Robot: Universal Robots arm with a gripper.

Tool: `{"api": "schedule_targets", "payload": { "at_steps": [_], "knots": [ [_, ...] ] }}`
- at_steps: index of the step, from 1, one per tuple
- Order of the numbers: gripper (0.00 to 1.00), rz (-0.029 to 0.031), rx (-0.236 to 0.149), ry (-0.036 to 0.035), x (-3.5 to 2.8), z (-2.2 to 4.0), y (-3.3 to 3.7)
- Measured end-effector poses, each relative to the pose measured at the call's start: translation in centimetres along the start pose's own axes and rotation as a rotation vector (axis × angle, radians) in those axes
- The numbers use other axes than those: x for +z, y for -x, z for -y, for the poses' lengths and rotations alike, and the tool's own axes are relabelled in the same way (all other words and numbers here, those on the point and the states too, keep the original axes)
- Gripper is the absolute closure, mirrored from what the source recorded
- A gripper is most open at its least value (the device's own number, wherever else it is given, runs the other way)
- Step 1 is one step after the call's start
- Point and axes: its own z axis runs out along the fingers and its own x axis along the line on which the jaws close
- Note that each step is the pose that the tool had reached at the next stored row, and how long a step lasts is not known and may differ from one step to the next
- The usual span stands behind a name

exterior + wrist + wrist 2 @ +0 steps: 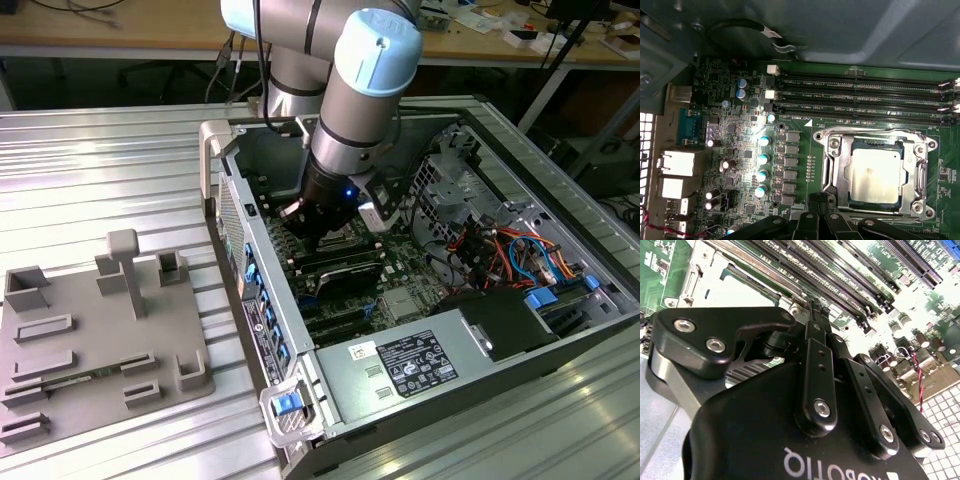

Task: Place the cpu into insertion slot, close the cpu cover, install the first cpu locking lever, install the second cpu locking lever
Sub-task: 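Install the second cpu locking lever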

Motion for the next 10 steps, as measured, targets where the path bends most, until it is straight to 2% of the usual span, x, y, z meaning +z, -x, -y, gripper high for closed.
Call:
{"api": "schedule_targets", "payload": {
  "at_steps": [7, 8, 10],
  "knots": [
    [0.89, -0.0008, 0.000, 0.0008, 0.22, 0.06, -0.02],
    [0.89, -0.0007, 0.000, 0.0001, 0.23, 0.07, -0.01],
    [0.89, -0.0006, 0.000, -0.0064, 0.27, 0.08, 0.00]
  ]
}}
